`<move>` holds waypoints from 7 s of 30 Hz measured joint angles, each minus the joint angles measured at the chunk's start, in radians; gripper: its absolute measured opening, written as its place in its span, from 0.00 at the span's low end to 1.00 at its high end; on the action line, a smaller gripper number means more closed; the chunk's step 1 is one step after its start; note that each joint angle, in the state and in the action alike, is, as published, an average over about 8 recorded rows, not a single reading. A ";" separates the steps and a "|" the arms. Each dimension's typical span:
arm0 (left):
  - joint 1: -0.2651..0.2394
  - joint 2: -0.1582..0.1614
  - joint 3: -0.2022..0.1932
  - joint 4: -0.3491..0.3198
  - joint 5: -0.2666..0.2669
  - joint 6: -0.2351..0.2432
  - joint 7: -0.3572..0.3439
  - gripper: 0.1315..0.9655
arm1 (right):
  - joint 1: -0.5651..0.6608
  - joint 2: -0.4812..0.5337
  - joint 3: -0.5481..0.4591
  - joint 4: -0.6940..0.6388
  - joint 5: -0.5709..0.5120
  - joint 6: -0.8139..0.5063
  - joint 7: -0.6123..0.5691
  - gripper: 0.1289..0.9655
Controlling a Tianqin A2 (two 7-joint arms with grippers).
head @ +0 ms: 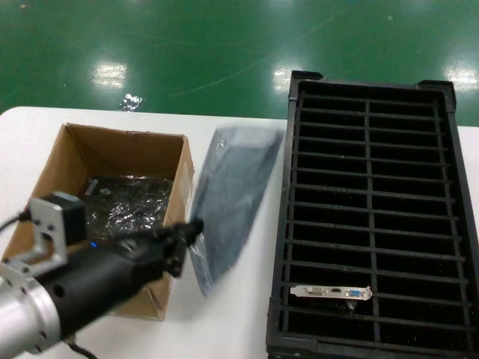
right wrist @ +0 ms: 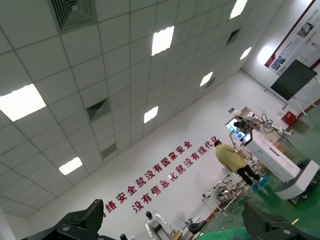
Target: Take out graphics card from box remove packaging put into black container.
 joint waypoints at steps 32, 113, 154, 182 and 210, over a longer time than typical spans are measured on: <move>-0.121 -0.031 0.252 0.436 0.086 -0.352 -0.013 0.17 | 0.000 -0.001 0.001 0.000 -0.001 -0.001 0.001 1.00; 0.202 -0.205 0.434 0.419 -0.667 -1.261 0.865 1.00 | -0.322 -0.436 -0.099 0.410 -0.782 1.326 -0.501 1.00; 0.242 -0.197 0.464 0.443 -0.778 -1.343 0.929 1.00 | -0.366 -0.496 -0.113 0.466 -0.891 1.510 -0.570 1.00; 0.242 -0.197 0.464 0.443 -0.778 -1.343 0.929 1.00 | -0.366 -0.496 -0.113 0.466 -0.891 1.510 -0.570 1.00; 0.242 -0.197 0.464 0.443 -0.778 -1.343 0.929 1.00 | -0.366 -0.496 -0.113 0.466 -0.891 1.510 -0.570 1.00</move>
